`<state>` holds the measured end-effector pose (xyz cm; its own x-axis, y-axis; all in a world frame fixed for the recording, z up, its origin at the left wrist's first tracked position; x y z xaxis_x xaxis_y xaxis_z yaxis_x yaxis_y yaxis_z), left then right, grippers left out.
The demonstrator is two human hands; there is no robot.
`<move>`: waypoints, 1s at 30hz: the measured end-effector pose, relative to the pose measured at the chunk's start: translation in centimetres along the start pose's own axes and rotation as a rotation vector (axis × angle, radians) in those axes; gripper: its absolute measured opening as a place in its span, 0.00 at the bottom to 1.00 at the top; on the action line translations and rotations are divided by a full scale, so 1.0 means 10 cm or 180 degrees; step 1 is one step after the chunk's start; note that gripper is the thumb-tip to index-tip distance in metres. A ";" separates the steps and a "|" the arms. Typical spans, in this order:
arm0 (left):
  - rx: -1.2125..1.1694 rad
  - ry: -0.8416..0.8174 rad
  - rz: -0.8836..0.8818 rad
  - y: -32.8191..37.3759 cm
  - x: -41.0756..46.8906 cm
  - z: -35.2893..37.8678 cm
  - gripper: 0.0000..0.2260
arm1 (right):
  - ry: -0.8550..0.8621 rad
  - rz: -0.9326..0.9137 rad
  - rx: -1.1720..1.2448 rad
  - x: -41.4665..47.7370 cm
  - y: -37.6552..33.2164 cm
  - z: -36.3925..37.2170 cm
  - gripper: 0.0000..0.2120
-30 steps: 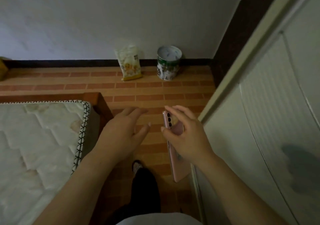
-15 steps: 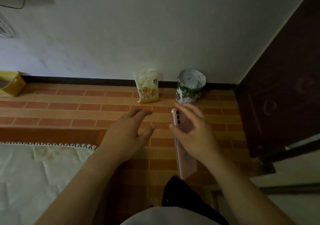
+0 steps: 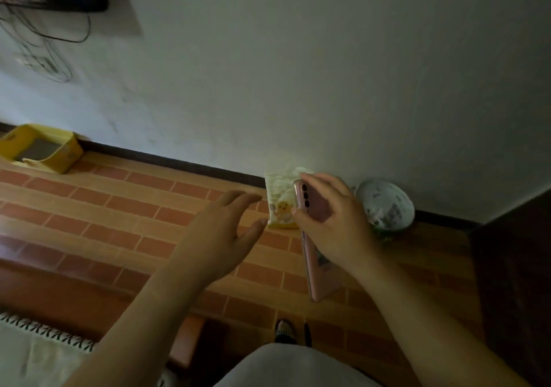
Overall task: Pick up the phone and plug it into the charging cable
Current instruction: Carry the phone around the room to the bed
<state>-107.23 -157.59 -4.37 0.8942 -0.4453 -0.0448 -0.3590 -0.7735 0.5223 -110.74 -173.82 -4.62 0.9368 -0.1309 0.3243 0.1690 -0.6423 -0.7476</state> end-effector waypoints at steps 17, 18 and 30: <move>-0.0204 0.0797 -0.1397 -2.80 1.78 -1.55 0.23 | -0.1285 -0.0819 0.0420 3.26 -0.71 2.89 0.25; -0.0187 0.0793 -0.1490 -3.02 1.89 -1.70 0.23 | -0.1338 -0.0801 0.0468 3.45 -0.79 3.09 0.25; 0.0077 0.1326 -0.2421 -5.37 2.03 -3.41 0.22 | -0.2085 -0.1197 0.1054 4.83 -2.13 5.51 0.25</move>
<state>-60.71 -109.73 -4.32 0.9172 0.3944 -0.0564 0.3747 -0.8057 0.4587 -52.17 -124.83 -4.99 0.7711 0.5812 0.2598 0.4925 -0.2860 -0.8220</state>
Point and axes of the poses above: each hand's wrist, its own x-axis towards the middle knuckle, its own z-axis out of the palm, y = z × x, the point moved 10 cm from there along x, towards the middle knuckle, and after that the axes turned 8 degrees about -z, right-handed, at the moved point
